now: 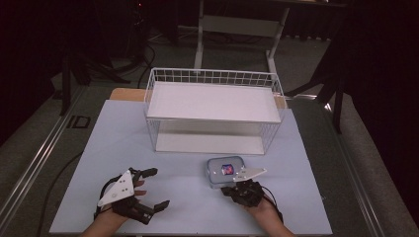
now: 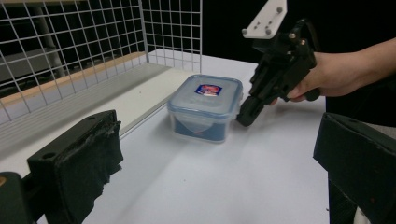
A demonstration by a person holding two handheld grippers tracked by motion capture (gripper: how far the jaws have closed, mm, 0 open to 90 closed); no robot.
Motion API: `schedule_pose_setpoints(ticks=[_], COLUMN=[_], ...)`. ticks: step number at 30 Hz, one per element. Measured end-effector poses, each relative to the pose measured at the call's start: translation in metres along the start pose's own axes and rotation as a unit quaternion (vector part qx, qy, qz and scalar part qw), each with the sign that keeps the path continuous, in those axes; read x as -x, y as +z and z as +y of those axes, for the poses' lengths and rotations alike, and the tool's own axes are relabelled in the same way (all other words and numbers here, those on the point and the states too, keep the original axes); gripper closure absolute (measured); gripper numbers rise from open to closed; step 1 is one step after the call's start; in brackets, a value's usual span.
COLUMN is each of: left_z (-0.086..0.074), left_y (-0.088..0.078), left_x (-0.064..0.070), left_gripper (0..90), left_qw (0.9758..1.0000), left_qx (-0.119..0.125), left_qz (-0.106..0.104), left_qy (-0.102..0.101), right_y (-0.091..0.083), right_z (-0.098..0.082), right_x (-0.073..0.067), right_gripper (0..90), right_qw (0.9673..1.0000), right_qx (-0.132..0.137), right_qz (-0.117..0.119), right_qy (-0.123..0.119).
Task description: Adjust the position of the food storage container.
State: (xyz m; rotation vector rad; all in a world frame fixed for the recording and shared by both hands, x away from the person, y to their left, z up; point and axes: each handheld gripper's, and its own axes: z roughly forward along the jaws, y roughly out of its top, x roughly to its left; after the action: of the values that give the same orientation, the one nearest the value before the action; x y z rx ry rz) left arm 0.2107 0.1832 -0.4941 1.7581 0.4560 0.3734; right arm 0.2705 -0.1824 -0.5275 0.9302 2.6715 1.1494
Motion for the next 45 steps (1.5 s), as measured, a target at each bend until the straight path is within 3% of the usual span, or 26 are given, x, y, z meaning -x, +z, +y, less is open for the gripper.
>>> schedule_pose_setpoints(ticks=[4, 7, 10, 14, 18, 20, 26, 34, 45], left_z=[0.0, -0.001, -0.001, 0.0, -0.001, -0.001, -0.001, -0.002, -0.003], left_y=[0.0, 0.0, 0.001, 0.001, 0.0, 0.0, 0.0, 0.001, 0.001], left_x=[0.0, -0.001, -0.001, -0.001, -0.003, -0.005, -0.004, -0.003, -0.004], left_gripper=[1.8, 1.8, 1.8, 1.8, 1.7, 1.8, 1.8, 1.7, 1.8], left_qw=[1.0, 1.0, 1.0, 1.0, 0.9998, 0.9997, 0.9997, 0.9997, 0.9996], left_qx=[0.0, 0.0, -0.002, -0.004, -0.001, -0.001, -0.003, -0.004, -0.008], left_qz=[-0.002, -0.002, -0.002, 0.005, 0.015, 0.015, 0.011, 0.005, 0.002], left_qy=[0.0, -0.002, -0.002, -0.005, -0.016, -0.02, -0.02, -0.024, -0.029], right_y=[0.002, -0.013, -0.033, -0.055, -0.061, -0.058, -0.037, -0.016, 0.005], right_z=[0.008, 0.012, 0.015, 0.012, 0.003, -0.002, -0.011, -0.002, 0.016], right_x=[-0.002, -0.004, 0.003, 0.026, 0.05, 0.06, 0.072, 0.062, 0.054], right_gripper=[90.0, 90.0, 90.0, 90.0, 90.0, 90.0, 90.0, 90.0, 90.0], right_qw=[0.9996, 0.999, 0.9979, 0.9948, 0.9911, 0.9906, 0.9913, 0.9945, 0.9964], right_qx=[0.015, 0.035, 0.062, 0.083, 0.066, 0.056, 0.031, 0.018, 0.022], right_qz=[0.024, 0.024, -0.002, -0.058, -0.113, -0.12, -0.106, -0.086, -0.067], right_qy=[-0.004, -0.016, -0.019, 0.001, 0.025, 0.036, 0.072, 0.058, 0.046])
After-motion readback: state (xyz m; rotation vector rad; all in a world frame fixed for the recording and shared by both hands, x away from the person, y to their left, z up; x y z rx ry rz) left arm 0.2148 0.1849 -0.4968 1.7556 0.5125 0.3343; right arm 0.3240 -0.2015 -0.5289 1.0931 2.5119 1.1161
